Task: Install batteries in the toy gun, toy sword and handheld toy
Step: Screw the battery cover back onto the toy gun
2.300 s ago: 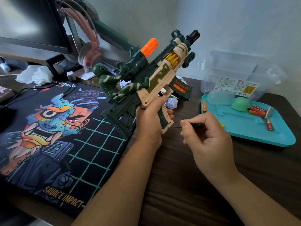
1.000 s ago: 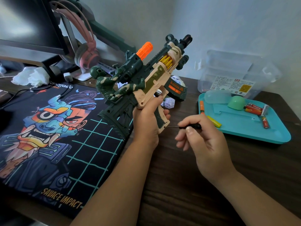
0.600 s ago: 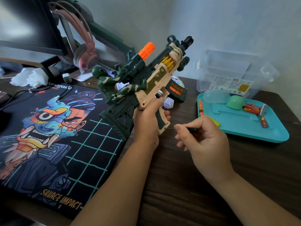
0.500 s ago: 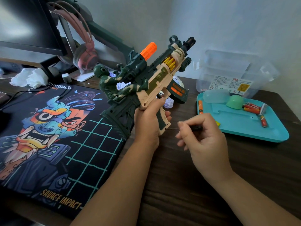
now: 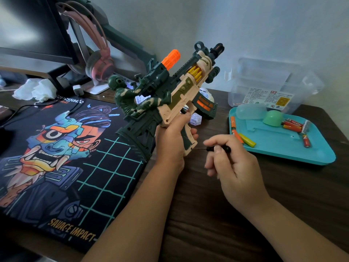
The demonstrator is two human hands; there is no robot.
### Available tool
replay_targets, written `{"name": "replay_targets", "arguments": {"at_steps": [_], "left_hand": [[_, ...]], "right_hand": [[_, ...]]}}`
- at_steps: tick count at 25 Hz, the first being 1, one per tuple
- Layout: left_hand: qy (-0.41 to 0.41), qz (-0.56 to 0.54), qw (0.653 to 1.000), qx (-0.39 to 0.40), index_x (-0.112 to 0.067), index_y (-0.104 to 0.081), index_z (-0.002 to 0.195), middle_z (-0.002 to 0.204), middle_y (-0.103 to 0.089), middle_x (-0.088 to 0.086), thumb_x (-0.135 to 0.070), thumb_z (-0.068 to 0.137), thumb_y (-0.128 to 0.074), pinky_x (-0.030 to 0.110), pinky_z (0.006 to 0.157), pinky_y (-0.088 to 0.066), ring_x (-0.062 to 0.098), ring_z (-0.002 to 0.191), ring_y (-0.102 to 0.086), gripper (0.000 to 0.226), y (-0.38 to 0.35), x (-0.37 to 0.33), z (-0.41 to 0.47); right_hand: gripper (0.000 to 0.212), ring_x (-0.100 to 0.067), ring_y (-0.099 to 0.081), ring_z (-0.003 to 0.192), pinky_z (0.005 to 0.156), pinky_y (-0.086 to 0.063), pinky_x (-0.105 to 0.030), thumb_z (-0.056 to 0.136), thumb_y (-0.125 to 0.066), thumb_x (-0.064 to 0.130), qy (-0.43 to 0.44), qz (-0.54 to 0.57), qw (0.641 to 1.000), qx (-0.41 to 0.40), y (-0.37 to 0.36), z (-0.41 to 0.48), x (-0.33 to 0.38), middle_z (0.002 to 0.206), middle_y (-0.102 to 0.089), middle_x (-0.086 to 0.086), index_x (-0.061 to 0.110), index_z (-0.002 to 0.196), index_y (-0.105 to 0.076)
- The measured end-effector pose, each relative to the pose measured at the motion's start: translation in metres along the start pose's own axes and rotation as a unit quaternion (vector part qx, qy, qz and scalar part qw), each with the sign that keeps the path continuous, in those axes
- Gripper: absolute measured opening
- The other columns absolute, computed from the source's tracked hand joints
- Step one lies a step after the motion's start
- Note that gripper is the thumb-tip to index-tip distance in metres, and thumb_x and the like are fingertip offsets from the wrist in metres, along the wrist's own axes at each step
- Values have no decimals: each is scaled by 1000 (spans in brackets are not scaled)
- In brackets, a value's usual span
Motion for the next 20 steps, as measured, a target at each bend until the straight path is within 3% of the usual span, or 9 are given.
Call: {"name": "replay_targets", "arguments": {"at_steps": [4,7,10,12,16,20], "left_hand": [[1,-7,1000,-2,-26,-69,90,70,-70,-9,-9,89,-65,25,53,-53,10,56,-64,17,0,0,0],[3,-5,1000,-3,-24,-69,90,65,-70,-11,-8,89,-64,24,51,-53,8,54,-63,16,0,-1,0],[3,-3,1000,-1,-23,-68,90,62,-69,-8,-10,90,-64,25,53,-55,10,54,-63,14,0,-1,0],[3,-1,1000,1,-24,-68,90,61,-69,-8,-10,90,-63,25,53,-55,9,53,-63,15,-1,-1,-1],[2,-3,1000,-4,-23,-69,91,64,-69,-8,-9,90,-63,25,52,-55,9,53,-63,14,0,0,0],[7,-5,1000,-1,-21,-68,94,66,-69,-7,-10,90,-64,27,53,-54,11,55,-64,13,0,1,1]], "right_hand": [[25,-7,-61,54,52,-48,-12,97,-44,29,16,-12,1000,-8,-1,-1,2,61,-59,11,23,115,-60],[26,-8,-64,56,51,-46,-9,94,-49,29,-9,33,999,-1,-3,-2,1,61,-62,9,21,113,-64],[19,-10,-70,68,55,-52,-17,93,-49,29,-45,97,994,12,-3,-2,-2,74,-68,4,19,101,-63],[22,-15,-71,74,58,-56,-24,92,-44,28,-60,137,989,18,-3,-3,-4,79,-70,0,17,103,-61],[19,-8,-71,73,59,-56,-20,95,-47,23,-30,77,997,-3,-3,-2,-1,79,-70,6,19,108,-62],[16,-6,-69,68,58,-52,-13,89,-59,26,-8,47,998,-27,2,0,1,81,-69,8,15,99,-65]]}}
Point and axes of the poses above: each hand's wrist, its own z-axis towards the middle knuckle, its own y-axis out of the back of the hand, x = y × z, the point moved 4 cm from there along z, towards the middle knuckle
